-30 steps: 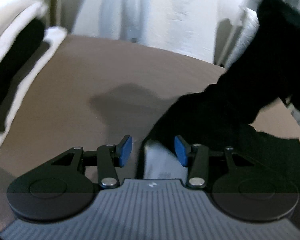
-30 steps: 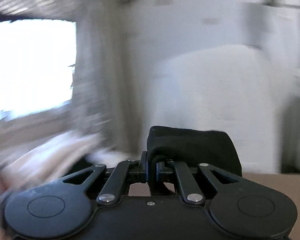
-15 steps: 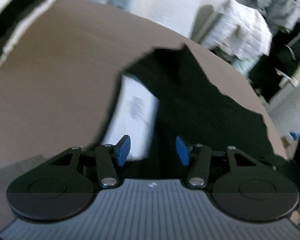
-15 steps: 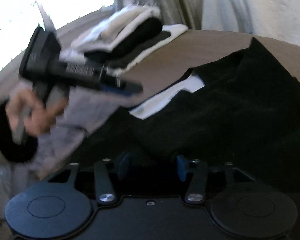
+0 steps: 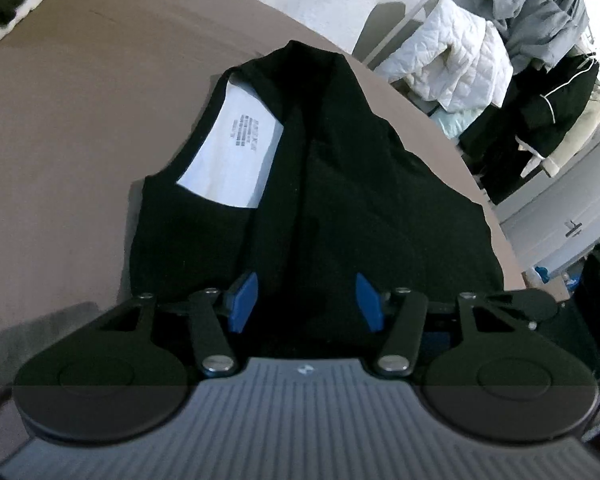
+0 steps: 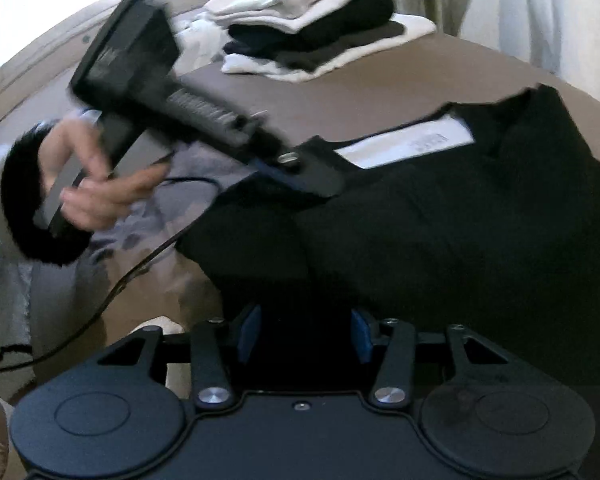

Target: Fold clothes

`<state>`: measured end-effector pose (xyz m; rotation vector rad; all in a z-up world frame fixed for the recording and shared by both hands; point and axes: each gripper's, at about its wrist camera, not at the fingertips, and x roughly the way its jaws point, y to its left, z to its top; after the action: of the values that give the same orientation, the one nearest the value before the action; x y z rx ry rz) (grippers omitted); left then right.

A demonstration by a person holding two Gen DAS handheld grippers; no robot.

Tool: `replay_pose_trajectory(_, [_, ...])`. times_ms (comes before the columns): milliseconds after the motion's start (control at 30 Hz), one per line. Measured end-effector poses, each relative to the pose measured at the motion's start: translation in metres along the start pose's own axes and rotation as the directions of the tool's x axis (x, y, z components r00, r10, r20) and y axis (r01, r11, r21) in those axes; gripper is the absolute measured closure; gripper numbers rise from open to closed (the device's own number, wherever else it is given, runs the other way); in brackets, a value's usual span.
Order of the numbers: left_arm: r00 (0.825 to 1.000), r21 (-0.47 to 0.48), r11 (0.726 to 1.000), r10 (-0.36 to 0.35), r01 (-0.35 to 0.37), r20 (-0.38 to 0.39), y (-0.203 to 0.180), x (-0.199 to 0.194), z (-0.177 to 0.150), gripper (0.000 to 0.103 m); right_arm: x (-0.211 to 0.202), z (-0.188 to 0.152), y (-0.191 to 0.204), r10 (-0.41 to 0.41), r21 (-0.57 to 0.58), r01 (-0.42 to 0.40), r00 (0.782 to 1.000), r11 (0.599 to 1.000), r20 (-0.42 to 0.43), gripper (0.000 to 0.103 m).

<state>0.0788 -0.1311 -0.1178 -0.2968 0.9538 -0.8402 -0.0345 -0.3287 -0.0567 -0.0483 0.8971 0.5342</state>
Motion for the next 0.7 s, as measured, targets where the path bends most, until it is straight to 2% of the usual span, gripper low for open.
replay_pose_trajectory(33, [1.0,0.007,1.0,-0.001,0.001,0.008,0.0,0.001,-0.003,0.049,-0.001,-0.001,-0.005,-0.01,0.023,0.01,1.0,1.0,0.011,0.048])
replay_pose_trajectory(100, [1.0,0.089,0.996,0.004,-0.007,0.031,-0.014,0.006,0.0,0.049,-0.002,-0.002,-0.017,-0.03,0.097,0.026,0.999,0.995,0.041,0.048])
replay_pose_trajectory(167, [0.999,0.184,0.983,0.002,-0.01,0.044,-0.031,0.015,0.0,0.052,-0.004,-0.001,-0.03,-0.021,0.19,0.004,0.996,0.982,0.089,0.048])
replay_pose_trajectory(200, [1.0,0.218,0.976,0.017,-0.018,0.005,-0.036,0.023,-0.001,0.054,-0.006,-0.001,-0.037,-0.007,0.235,-0.02,0.993,0.972,0.117,0.048])
replay_pose_trajectory(233, [0.999,0.251,0.968,0.034,-0.024,-0.036,-0.041,0.031,-0.003,0.061,-0.008,-0.002,-0.042,0.014,0.274,-0.054,0.989,0.96,0.148,0.048])
replay_pose_trajectory(300, [0.998,0.248,0.967,0.064,-0.059,-0.011,-0.038,0.027,-0.013,0.096,-0.009,0.0,-0.043,0.02,0.319,-0.063,0.99,0.946,0.137,0.047])
replay_pose_trajectory(333, [0.998,0.242,0.968,0.064,-0.064,0.006,-0.035,0.023,-0.018,0.097,-0.009,0.001,-0.04,0.014,0.314,-0.051,0.993,0.948,0.116,0.046])
replay_pose_trajectory(400, [0.999,0.215,0.975,0.043,-0.048,0.026,-0.033,0.007,-0.019,0.102,-0.009,0.002,-0.019,-0.003,0.204,-0.016,0.996,0.979,0.094,0.046])
replay_pose_trajectory(467, [0.998,0.194,0.98,0.025,-0.036,0.057,-0.034,-0.012,-0.019,0.102,-0.007,0.003,-0.004,-0.023,0.115,0.014,0.997,0.993,0.08,0.046])
replay_pose_trajectory(533, [0.996,0.181,0.982,0.032,-0.045,0.078,-0.036,-0.028,-0.02,0.102,-0.005,0.003,-0.002,-0.034,0.107,0.026,0.996,0.994,0.079,0.046])
replay_pose_trajectory(600, [0.997,0.164,0.983,0.071,-0.076,0.04,-0.034,-0.031,-0.026,0.099,-0.001,0.002,-0.005,-0.051,0.136,0.039,0.995,0.99,0.08,0.046])
replay_pose_trajectory(700, [0.992,0.135,0.984,0.122,-0.116,-0.034,-0.023,-0.027,-0.043,0.098,0.01,0.006,-0.006,-0.155,0.151,0.144,0.986,0.978,0.065,0.045])
